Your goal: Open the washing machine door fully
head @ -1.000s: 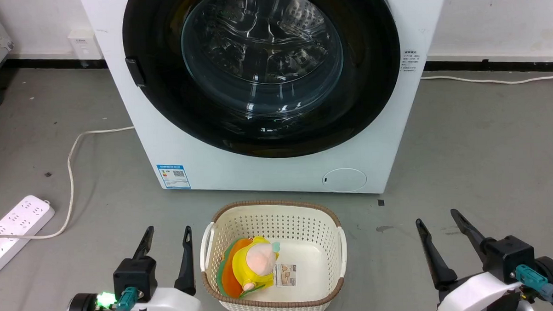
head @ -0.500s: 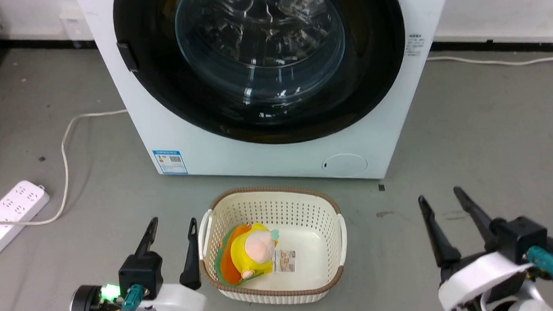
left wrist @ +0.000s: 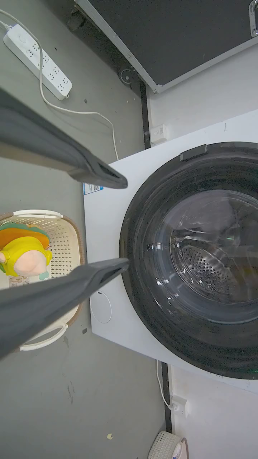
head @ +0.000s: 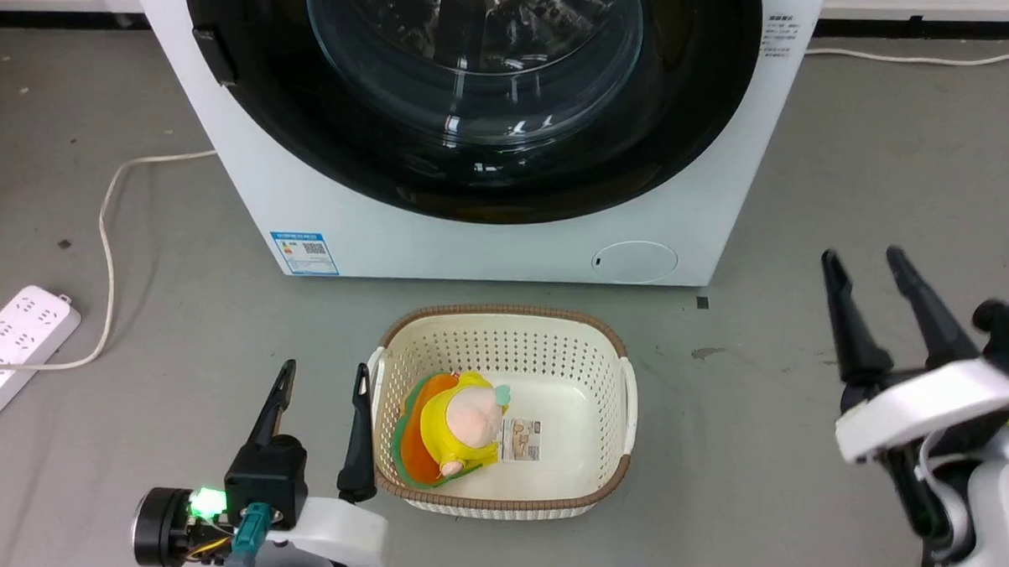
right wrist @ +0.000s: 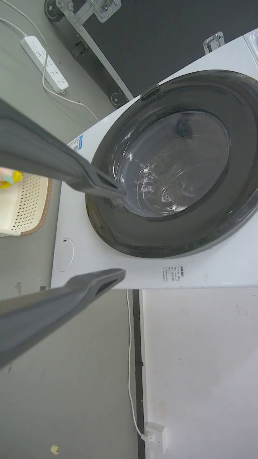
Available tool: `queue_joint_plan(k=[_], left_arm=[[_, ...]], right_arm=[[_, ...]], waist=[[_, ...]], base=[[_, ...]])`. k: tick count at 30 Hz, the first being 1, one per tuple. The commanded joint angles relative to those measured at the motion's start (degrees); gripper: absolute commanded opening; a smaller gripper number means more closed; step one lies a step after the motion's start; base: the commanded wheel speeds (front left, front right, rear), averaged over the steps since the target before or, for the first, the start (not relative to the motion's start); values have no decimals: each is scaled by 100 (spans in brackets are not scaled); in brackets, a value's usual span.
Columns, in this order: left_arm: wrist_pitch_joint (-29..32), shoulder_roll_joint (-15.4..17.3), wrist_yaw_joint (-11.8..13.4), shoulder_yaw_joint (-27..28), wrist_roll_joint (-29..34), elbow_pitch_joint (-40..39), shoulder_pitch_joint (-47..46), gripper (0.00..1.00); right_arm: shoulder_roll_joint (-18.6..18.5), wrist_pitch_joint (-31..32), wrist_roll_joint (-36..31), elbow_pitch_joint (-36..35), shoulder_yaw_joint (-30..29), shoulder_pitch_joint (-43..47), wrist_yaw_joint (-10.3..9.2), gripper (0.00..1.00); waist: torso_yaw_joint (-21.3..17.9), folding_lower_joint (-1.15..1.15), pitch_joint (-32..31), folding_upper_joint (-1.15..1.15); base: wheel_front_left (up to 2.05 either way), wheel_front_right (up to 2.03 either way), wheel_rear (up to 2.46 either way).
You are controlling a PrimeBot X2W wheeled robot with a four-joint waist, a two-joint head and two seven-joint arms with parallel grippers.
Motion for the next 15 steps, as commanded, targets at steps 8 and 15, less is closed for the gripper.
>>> queue_joint_plan(k=[8,15], left_arm=[[-158,111,149,-184,16,-69,-221,100],[-228,186,235,-310,37,-104,-321,100]], right_arm=[[50,260,665,320,-360,-802,-2,0],[78,501,960,746,-654,-1372,-2,0]], waist=[[40,-1,206,0],[56,-1,378,0]], base=[[0,0,0],[0,0,0]])
